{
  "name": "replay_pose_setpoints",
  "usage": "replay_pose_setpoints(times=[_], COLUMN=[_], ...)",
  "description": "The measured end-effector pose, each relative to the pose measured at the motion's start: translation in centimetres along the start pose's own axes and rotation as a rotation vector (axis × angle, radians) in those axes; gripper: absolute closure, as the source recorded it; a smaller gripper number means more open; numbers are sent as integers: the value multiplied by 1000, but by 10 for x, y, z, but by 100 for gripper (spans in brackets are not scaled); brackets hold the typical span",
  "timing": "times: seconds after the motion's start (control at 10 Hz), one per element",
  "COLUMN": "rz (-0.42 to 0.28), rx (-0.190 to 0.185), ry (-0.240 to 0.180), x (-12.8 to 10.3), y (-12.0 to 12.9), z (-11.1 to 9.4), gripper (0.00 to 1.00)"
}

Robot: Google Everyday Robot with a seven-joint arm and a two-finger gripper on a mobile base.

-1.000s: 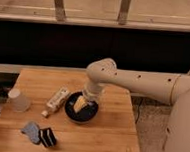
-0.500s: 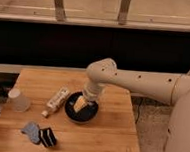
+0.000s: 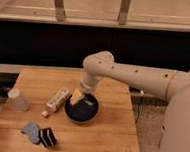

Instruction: Place the ceramic cup over the eraser

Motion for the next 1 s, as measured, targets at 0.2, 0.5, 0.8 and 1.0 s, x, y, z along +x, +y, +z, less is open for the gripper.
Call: replay_pose_setpoints(times=[0.2,0.5,0.8,1.0], rz=[-123,-318,-451,-447], rx=[23,61,68,74], ry=[11,46,66,71], x=[-48,-107,-144,-143], y=[28,80,123,119], z=[3,13,24,24], gripper=[26,26,26,26])
